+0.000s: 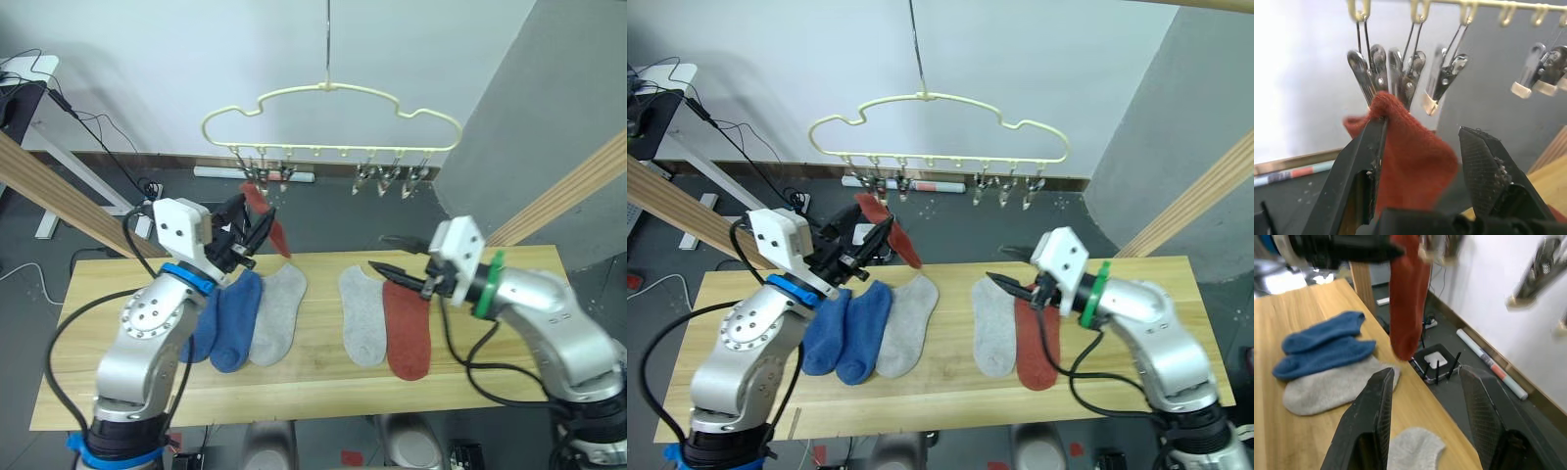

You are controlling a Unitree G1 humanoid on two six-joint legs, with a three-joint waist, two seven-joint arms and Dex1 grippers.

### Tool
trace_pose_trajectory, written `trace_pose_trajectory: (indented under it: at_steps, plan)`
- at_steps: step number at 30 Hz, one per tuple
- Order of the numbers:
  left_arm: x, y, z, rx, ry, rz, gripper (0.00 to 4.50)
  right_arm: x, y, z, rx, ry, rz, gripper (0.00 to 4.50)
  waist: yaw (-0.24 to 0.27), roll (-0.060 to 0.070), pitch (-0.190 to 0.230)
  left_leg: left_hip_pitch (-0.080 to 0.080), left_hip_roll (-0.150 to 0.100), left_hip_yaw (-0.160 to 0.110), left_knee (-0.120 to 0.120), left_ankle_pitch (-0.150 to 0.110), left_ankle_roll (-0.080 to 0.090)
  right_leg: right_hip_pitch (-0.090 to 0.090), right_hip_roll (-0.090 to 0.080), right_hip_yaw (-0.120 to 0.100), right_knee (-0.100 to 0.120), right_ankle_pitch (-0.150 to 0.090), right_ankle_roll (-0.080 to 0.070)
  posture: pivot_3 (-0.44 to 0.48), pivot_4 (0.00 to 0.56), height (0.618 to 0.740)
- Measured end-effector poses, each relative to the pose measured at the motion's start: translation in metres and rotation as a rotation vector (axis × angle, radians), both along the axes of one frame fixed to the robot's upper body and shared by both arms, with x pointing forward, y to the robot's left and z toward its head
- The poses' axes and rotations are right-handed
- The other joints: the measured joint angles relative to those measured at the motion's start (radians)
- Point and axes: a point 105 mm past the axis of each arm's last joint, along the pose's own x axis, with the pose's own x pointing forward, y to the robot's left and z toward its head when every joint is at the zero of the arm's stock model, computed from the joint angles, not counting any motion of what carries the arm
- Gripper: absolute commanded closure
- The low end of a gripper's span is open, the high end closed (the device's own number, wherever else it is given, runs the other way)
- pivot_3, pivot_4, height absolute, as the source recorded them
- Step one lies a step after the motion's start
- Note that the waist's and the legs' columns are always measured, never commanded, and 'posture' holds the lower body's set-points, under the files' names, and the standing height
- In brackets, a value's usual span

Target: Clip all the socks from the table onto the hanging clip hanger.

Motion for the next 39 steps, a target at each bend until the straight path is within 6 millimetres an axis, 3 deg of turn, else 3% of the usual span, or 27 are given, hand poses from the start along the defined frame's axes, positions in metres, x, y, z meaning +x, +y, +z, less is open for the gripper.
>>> trace_pose_trajectory:
  at_steps: [8,13,27,39]
  plan:
    - [0.004,-0.016,0.006,-0.058,-0.078,0.029,1.96,-0.012,-0.013,0.006,-0.024,0.067,-0.015,2.33,-0.005,0.000,0.000,-0.001,-0.001,0.001,0.001,0.000,0.000,0.000,0.001,0.000,0.000,0.000,0.000,-0.216,0.364,0.740]
    - [0.008,-0.016,0.007,-0.078,-0.110,0.064,2.96,-0.010,-0.016,0.006,-0.023,0.074,-0.042,2.30,-0.005,0.000,0.000,-0.001,-0.001,0.000,0.003,0.000,0.000,0.000,0.001,0.000,0.001,0.000,0.000,-0.230,0.366,0.740]
    - [0.018,-0.011,0.009,-0.134,-0.122,0.151,2.96,-0.009,-0.019,0.008,-0.029,0.071,-0.065,2.30,-0.012,0.000,0.000,-0.001,-0.003,0.000,0.014,-0.001,0.002,0.001,0.004,0.001,0.009,0.000,0.001,-0.242,0.365,0.740]
    - [0.042,-0.005,0.011,-0.171,-0.110,0.182,2.96,-0.008,-0.020,0.014,-0.030,0.052,-0.072,2.30,-0.025,0.000,0.000,-0.001,-0.002,0.000,0.014,-0.001,0.002,0.000,0.004,0.001,0.009,0.000,0.001,-0.259,0.368,0.740]
